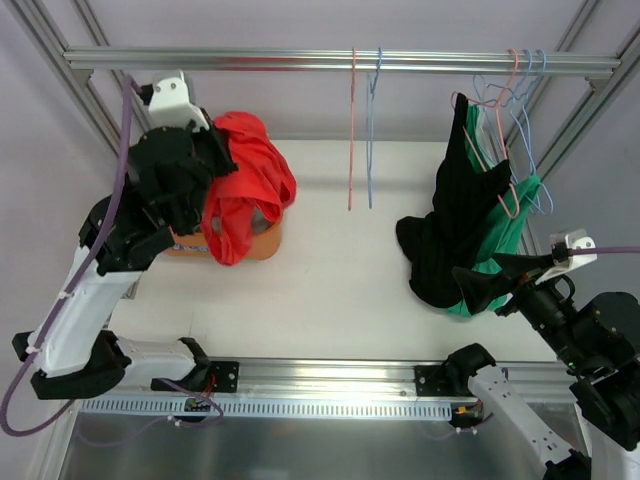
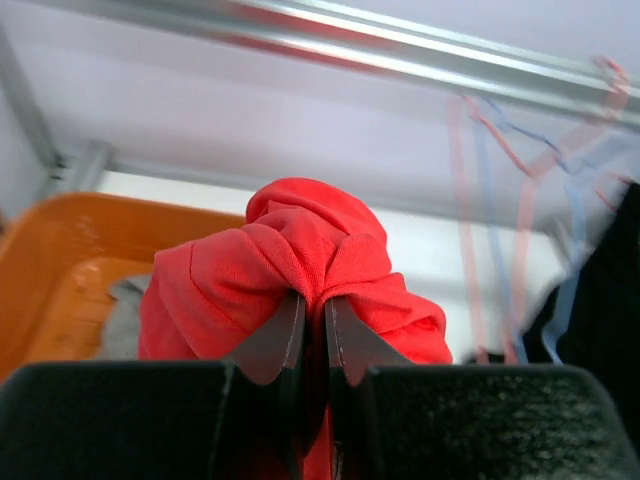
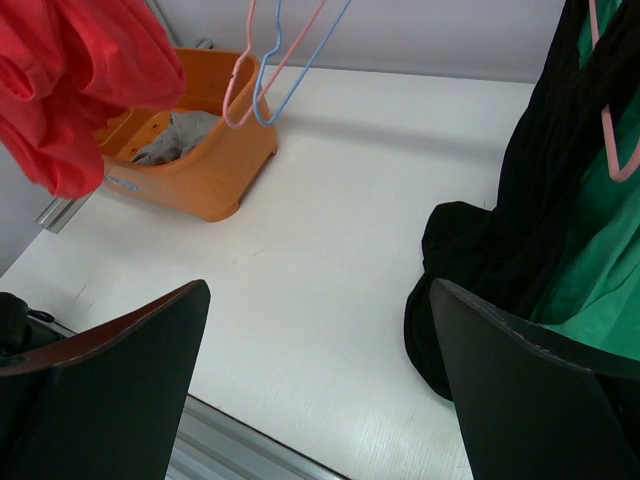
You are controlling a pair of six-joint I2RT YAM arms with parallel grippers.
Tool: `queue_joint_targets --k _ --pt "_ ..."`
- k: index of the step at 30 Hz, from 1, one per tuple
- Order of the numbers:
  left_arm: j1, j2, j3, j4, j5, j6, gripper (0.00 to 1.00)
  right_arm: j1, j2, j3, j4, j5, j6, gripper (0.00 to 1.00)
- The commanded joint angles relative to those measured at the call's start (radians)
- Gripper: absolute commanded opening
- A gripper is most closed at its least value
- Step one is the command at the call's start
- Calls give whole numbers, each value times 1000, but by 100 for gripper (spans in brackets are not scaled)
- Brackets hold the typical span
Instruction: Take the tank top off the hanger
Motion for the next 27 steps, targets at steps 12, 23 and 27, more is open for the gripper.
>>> queue_joint_targets --k 12,23,27 --pt "652 291 120 -66 446 -100 0 -4 24 -38 129 -99 67 100" --pt "727 169 -140 -26 495 -206 99 -4 126 -43 99 23 34 99" --pt "726 -33 -279 -26 631 -192 99 -4 317 104 9 141 -37 100"
